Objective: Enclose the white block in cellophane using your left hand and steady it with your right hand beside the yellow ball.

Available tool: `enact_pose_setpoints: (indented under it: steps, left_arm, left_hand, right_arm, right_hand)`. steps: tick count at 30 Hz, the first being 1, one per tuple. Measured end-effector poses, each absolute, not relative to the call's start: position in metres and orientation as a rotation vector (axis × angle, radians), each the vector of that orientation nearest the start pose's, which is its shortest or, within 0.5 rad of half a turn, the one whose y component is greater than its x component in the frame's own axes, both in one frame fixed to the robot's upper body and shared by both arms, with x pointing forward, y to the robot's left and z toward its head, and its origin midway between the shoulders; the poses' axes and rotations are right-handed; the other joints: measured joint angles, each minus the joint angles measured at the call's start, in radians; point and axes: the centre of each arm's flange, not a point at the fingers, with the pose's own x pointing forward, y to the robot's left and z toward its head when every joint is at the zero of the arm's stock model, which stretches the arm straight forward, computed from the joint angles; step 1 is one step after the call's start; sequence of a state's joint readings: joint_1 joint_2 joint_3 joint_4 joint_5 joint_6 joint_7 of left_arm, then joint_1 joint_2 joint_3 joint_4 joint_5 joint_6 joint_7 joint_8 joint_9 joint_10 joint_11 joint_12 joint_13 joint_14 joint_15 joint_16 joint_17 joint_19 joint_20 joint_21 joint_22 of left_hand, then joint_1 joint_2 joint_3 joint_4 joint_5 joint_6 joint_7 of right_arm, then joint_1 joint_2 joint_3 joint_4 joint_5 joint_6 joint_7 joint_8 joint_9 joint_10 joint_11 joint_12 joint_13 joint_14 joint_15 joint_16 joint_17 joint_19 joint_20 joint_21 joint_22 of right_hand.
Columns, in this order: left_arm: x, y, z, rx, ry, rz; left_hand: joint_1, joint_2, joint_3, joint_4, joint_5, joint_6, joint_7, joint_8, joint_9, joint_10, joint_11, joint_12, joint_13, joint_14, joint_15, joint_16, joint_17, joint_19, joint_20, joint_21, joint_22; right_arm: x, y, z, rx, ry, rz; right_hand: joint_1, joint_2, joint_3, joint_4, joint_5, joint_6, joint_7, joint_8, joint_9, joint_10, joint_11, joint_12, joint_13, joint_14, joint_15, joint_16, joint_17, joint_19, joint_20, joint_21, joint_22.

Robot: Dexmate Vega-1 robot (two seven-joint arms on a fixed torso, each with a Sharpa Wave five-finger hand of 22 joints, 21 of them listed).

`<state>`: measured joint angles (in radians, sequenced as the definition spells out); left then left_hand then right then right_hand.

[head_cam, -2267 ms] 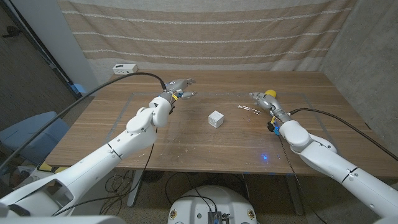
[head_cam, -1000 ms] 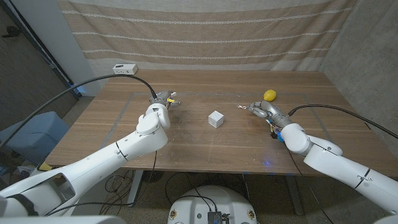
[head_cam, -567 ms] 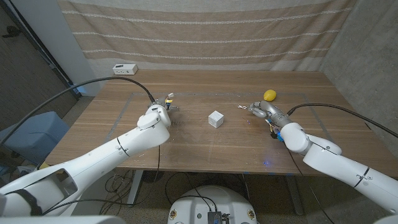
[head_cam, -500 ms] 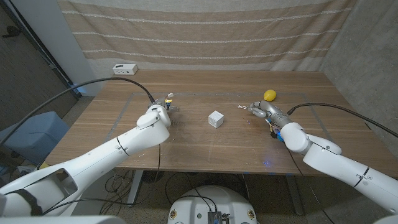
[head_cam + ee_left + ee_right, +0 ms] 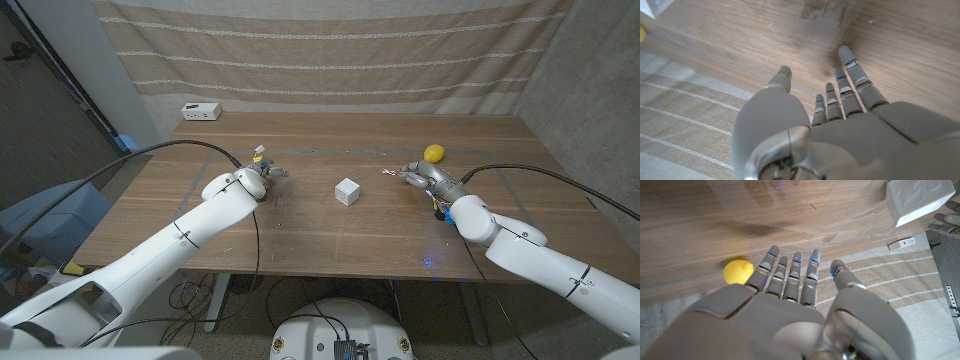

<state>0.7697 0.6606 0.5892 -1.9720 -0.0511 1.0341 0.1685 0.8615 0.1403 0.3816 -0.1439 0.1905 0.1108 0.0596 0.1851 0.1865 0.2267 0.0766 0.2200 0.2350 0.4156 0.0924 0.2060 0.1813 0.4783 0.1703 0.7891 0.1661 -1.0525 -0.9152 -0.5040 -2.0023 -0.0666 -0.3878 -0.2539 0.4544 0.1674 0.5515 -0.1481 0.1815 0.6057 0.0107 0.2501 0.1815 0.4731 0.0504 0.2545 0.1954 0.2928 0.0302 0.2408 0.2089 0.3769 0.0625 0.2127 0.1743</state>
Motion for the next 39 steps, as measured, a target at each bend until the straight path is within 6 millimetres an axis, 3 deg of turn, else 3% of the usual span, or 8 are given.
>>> enact_pose_setpoints:
  steps: [4,9,11,15,19,26,32,39]
  left_arm:
    - [0.602,0.229,-0.027,0.757,-0.011,0.062]
    - [0.608,0.233,-0.035,0.689,0.000,0.010]
    - [0.610,0.221,-0.038,0.611,-0.020,-0.080]
    - [0.611,0.220,-0.048,0.565,-0.016,-0.095]
    - [0.611,0.218,-0.049,0.539,-0.039,-0.069]
    - [0.610,0.221,-0.045,0.528,-0.101,0.037]
    - [0.609,0.224,-0.036,0.525,-0.175,0.141]
    - [0.610,0.222,-0.028,0.504,-0.227,0.171]
  left_hand:
    - [0.027,0.006,0.018,-0.018,0.006,-0.004,-0.038,0.004,0.000,0.000,0.000,0.007,0.005,0.003,-0.003,-0.001,0.000,0.023,0.000,-0.002,-0.002]
    - [0.123,-0.005,0.078,-0.038,0.020,0.022,-0.074,0.014,0.000,0.059,-0.023,0.033,0.005,0.079,-0.101,0.031,0.000,0.090,-0.048,-0.003,-0.002]
    - [0.202,-0.015,0.124,-0.039,0.034,0.108,-0.061,0.036,0.001,0.135,-0.067,0.070,0.012,0.158,-0.169,0.054,0.009,0.135,-0.094,0.004,0.002]
    - [0.286,-0.007,0.185,-0.033,0.049,0.338,-0.008,0.088,0.010,0.430,-0.100,0.194,0.061,0.450,-0.182,0.110,0.022,0.211,-0.181,0.033,0.006]
    - [0.321,0.005,0.201,-0.032,0.050,0.564,-0.002,0.144,0.029,0.570,-0.142,0.303,0.120,0.615,-0.237,0.152,0.028,0.275,-0.227,0.080,0.014]
    - [0.326,0.005,0.191,-0.018,0.049,0.703,0.008,0.184,0.062,0.606,-0.146,0.363,0.163,0.631,-0.233,0.176,0.081,0.293,-0.234,0.106,0.015]
    - [0.326,0.005,0.193,-0.016,0.048,0.704,0.007,0.190,0.071,0.607,-0.146,0.368,0.164,0.642,-0.223,0.178,0.087,0.310,-0.236,0.120,0.012]
    - [0.323,0.008,0.197,-0.021,0.041,0.713,0.016,0.190,0.092,0.613,-0.141,0.368,0.170,0.689,-0.205,0.209,0.090,0.366,-0.271,0.161,0.018]
  right_arm:
    - [0.557,-0.252,-0.055,-0.989,-0.431,-0.013]
    - [0.559,-0.251,-0.054,-0.990,-0.430,-0.011]
    - [0.562,-0.250,-0.052,-0.989,-0.430,-0.011]
    - [0.564,-0.250,-0.051,-0.993,-0.425,-0.012]
    - [0.566,-0.249,-0.051,-1.005,-0.415,-0.015]
    - [0.572,-0.249,-0.051,-1.070,-0.371,-0.032]
    - [0.577,-0.243,-0.050,-1.130,-0.328,-0.027]
    - [0.583,-0.238,-0.051,-1.180,-0.282,-0.027]
  right_hand:
    - [0.000,0.000,0.000,0.000,0.000,0.000,0.000,-0.003,0.000,0.000,0.000,0.000,0.000,0.000,0.000,0.000,0.000,0.000,0.000,-0.006,0.000]
    - [0.000,0.000,0.000,0.000,0.000,0.000,0.000,-0.003,0.000,0.000,0.000,-0.008,0.000,0.000,0.000,0.000,0.000,0.000,0.000,-0.006,0.000]
    - [0.005,-0.005,0.000,0.000,0.000,0.000,0.000,-0.003,0.000,0.000,0.000,-0.008,0.000,0.000,0.000,0.000,0.000,0.000,0.000,-0.006,0.000]
    - [0.005,-0.005,0.000,0.000,0.000,0.024,0.007,-0.003,0.000,0.022,-0.009,-0.008,0.000,0.014,-0.014,0.000,0.003,0.000,0.000,-0.006,0.000]
    - [-0.043,-0.010,-0.027,0.048,0.000,0.110,0.016,0.002,0.000,0.093,-0.003,0.001,0.000,0.036,-0.022,0.004,0.007,0.007,-0.007,-0.006,0.000]
    - [-0.208,-0.025,-0.100,0.173,0.015,0.253,0.055,0.009,0.000,0.175,0.013,0.000,0.000,0.052,-0.029,0.004,0.012,0.007,-0.007,-0.005,0.000]
    - [-0.212,-0.025,-0.090,0.174,0.030,0.371,0.059,0.020,-0.005,0.282,0.020,0.019,-0.005,0.117,-0.043,0.004,-0.011,0.021,-0.008,-0.005,0.000]
    - [-0.212,-0.025,-0.082,0.172,0.037,0.427,0.070,0.024,-0.005,0.315,0.010,0.019,-0.005,0.133,-0.050,0.002,-0.018,0.031,0.002,-0.005,0.000]
